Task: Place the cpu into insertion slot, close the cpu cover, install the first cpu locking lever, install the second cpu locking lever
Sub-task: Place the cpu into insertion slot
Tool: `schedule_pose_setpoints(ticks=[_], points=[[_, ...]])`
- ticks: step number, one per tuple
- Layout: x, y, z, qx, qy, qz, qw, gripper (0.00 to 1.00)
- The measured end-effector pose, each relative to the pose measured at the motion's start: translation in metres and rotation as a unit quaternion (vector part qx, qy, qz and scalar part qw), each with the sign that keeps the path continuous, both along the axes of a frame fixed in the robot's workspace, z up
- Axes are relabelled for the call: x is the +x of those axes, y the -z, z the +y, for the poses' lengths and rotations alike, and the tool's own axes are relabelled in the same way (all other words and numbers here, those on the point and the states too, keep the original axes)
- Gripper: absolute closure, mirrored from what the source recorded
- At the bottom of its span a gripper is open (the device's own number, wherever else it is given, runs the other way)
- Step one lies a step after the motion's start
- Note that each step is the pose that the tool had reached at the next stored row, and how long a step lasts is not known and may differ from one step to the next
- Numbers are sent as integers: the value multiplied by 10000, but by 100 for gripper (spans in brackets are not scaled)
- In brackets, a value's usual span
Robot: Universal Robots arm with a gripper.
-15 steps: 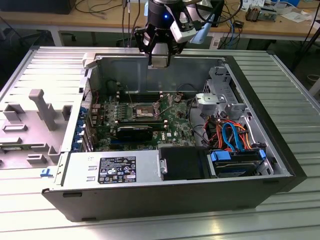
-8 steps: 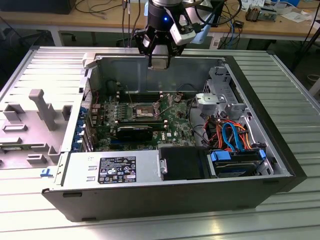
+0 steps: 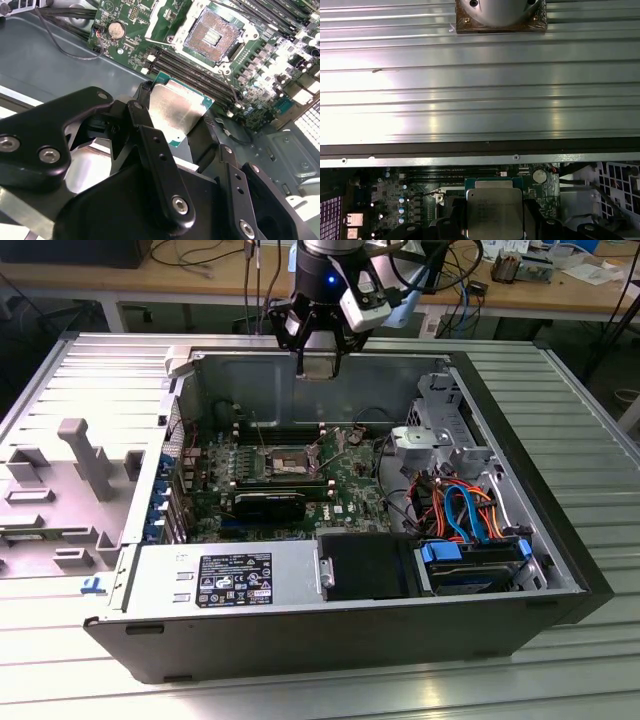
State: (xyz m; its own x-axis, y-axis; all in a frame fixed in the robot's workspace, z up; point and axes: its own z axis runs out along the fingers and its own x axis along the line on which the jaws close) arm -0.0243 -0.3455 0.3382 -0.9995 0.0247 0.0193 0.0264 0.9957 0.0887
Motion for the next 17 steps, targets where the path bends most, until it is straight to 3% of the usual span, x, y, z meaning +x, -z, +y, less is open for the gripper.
schedule_pose_setpoints(ticks=[17], points=[[0, 85, 0, 0, 0, 0, 10000, 46]])
